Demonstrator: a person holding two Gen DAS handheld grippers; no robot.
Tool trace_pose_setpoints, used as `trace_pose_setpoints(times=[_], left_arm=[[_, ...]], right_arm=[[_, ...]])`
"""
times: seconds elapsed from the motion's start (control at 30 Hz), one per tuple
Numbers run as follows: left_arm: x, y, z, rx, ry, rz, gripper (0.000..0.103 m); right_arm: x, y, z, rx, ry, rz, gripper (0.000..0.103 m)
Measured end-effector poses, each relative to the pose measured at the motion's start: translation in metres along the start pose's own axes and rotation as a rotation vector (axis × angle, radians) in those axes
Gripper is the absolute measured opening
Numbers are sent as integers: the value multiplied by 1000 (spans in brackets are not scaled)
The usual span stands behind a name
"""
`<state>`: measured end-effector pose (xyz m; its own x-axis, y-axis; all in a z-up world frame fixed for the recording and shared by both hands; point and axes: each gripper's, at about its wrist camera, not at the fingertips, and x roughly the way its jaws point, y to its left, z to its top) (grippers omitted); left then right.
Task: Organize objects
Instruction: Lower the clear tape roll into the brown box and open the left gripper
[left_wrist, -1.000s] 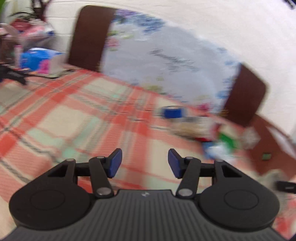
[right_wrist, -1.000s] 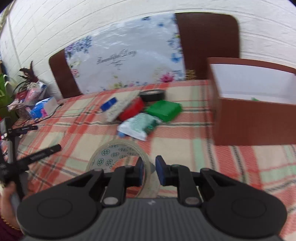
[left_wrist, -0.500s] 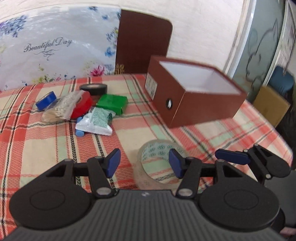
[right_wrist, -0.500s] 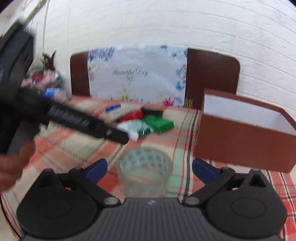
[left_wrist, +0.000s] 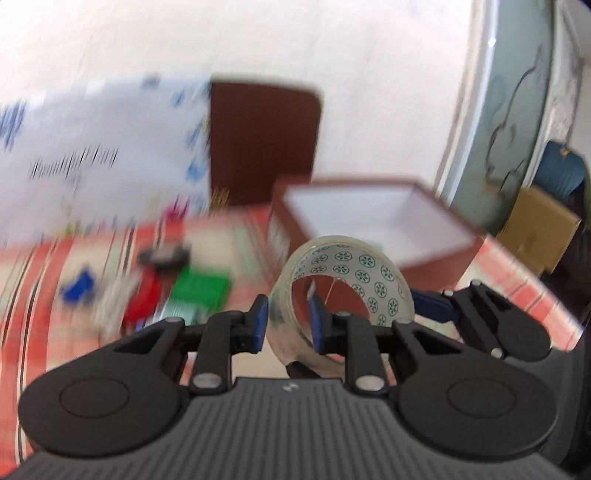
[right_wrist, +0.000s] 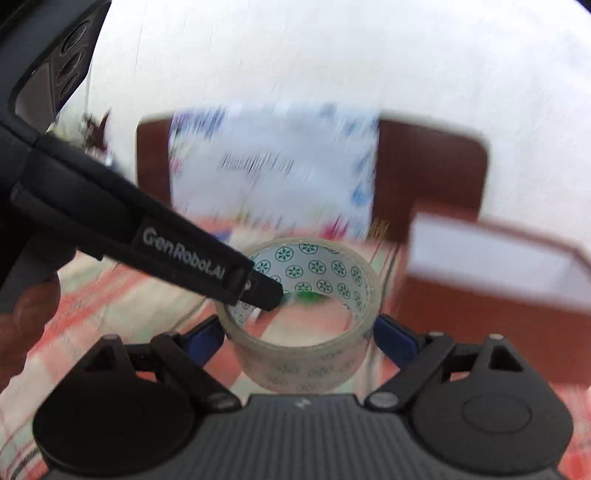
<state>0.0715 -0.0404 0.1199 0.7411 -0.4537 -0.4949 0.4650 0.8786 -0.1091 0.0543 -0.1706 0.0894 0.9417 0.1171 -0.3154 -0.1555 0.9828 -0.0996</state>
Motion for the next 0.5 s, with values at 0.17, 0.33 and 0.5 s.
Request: trace_pose_setpoints(times=[0.17,0.33,0.5], left_arm=[[50,-31,51,51,-66,-34,28],[112,-49,61,78,-15,-32,28],[136,-49,53,69,69,16,42]], right_arm=[[20,-56,26,17,-62,-124,91],[56,-103,20,95,7,-151,91],[88,-119,6,122,80,-98,95]])
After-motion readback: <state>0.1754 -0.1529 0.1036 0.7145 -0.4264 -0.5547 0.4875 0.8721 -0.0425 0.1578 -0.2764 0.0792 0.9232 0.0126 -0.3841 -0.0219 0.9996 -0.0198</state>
